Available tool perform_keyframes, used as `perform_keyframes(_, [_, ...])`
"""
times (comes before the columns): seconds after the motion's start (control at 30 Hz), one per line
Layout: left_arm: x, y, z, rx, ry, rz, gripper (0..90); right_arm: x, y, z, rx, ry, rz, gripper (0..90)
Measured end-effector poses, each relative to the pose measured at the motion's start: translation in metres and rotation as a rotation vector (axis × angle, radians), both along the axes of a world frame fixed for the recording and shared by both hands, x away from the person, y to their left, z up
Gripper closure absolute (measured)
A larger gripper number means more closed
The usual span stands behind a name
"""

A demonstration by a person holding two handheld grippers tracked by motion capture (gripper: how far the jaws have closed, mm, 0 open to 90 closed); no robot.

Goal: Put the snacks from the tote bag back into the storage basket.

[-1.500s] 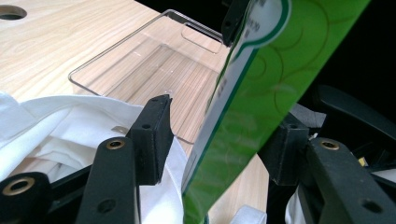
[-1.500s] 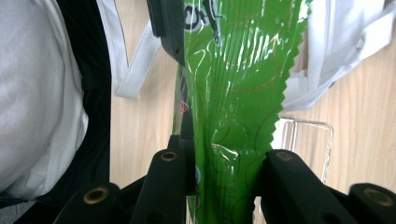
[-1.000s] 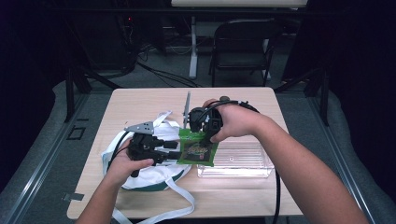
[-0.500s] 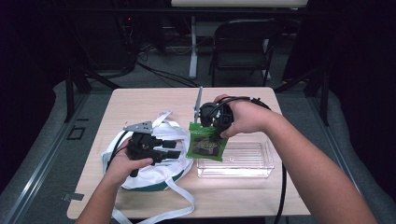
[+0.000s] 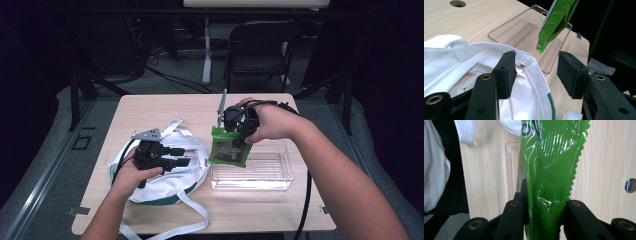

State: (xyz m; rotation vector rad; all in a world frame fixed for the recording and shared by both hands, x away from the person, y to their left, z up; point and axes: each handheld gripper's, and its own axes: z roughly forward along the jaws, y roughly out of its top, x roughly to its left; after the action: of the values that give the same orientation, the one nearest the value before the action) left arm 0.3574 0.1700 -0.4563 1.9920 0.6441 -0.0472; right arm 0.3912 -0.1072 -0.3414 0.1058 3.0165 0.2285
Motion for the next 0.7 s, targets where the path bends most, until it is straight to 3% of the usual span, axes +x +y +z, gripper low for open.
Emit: perform_keyframes(0.7, [0.003, 0.006, -0.001, 0.002, 0.004, 0.035, 49.1, 0.016, -0.014, -0.014, -0.066, -0.046, 0.004, 75.6])
